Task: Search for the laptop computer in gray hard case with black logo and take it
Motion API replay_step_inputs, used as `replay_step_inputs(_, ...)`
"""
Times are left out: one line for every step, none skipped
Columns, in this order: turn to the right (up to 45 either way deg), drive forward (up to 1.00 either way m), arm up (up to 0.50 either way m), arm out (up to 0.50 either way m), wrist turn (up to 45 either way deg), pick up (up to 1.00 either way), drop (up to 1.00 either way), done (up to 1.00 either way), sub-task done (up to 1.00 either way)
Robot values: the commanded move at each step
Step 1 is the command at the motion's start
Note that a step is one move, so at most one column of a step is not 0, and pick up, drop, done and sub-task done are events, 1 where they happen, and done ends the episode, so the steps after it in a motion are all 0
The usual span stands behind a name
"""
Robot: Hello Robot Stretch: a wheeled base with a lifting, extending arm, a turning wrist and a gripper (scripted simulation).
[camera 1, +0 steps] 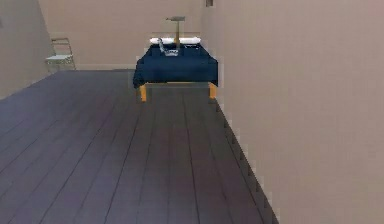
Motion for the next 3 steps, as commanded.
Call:
replay_step_inputs(0.0, 1.00, 0.00, 0.00, 0.0, 0.00, 0.00, 0.00, 0.00)
replay_step_inputs(0.0, 1.00, 0.00, 0.00, 0.0, 0.00, 0.00, 0.00, 0.00)
replay_step_inputs(0.0, 0.75, 0.00, 0.00, 0.0, 0.00, 0.00, 0.00, 0.00)
